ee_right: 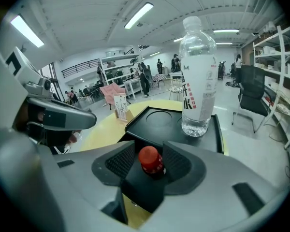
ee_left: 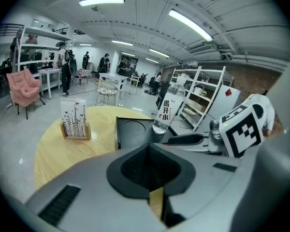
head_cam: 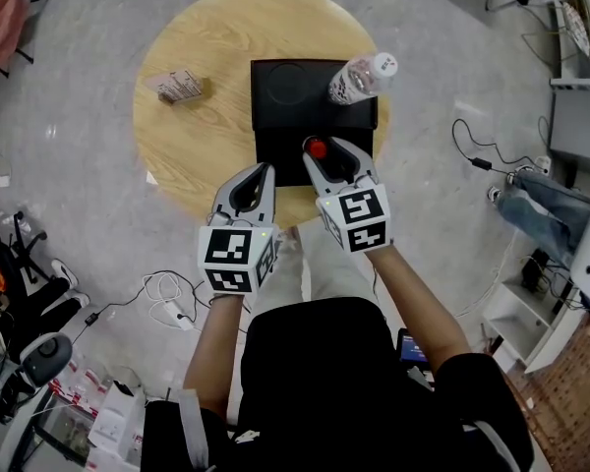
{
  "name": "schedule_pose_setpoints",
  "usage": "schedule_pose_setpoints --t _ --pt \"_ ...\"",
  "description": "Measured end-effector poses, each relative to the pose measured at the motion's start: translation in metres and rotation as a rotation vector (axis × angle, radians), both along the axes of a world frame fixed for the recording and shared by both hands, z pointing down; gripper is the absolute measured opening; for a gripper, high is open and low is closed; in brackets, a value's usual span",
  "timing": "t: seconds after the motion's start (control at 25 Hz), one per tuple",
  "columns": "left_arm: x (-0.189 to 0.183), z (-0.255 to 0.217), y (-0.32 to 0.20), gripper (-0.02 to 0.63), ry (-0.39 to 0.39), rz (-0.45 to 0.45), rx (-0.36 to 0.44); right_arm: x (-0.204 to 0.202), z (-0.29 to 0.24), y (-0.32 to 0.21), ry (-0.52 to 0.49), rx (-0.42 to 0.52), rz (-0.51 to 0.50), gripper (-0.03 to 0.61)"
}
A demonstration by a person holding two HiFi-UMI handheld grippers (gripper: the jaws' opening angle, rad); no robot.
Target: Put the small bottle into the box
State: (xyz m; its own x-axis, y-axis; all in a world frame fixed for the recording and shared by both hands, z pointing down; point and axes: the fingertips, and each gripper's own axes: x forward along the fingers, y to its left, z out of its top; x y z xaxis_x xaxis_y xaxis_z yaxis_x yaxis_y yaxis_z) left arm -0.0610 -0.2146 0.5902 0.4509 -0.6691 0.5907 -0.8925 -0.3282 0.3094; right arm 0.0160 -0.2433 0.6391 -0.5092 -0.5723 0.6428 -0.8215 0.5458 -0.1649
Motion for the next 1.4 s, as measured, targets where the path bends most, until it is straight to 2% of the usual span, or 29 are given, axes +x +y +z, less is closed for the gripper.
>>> schedule_pose_setpoints --t 0.24,0.4,0.6,0.92,1.08,1.28,1.4 --pt "0.003 -0.019 0.009 0.011 0.001 0.010 0.029 -0.001 -0.021 0.008 0.002 0.028 -0.006 0.160" --pt "0.007 -0.037 0.013 0.011 0.011 0.015 0.066 0.004 -0.042 0.009 0.006 0.080 0.015 0.156" --pt "0.010 -0.063 0.025 0.011 0.024 0.022 0.118 0.007 -0.078 0.016 -0.033 0.153 0.044 0.078" --pt "0.015 -0.112 0.057 0.011 0.061 0.044 0.207 0.008 -0.130 0.048 -0.062 0.224 0.071 0.020" --pt "0.006 -0.130 0.074 0.011 0.068 0.051 0.251 0.007 -0.156 0.064 -0.068 0.261 0.100 0.003" --pt "-0.017 -0.159 0.102 0.011 0.129 0.024 0.291 -0.001 -0.182 0.092 -0.071 0.298 0.116 0.002" --pt "-0.033 -0.181 0.108 0.011 0.127 0.008 0.348 -0.005 -0.206 0.101 -0.074 0.349 0.116 0.002"
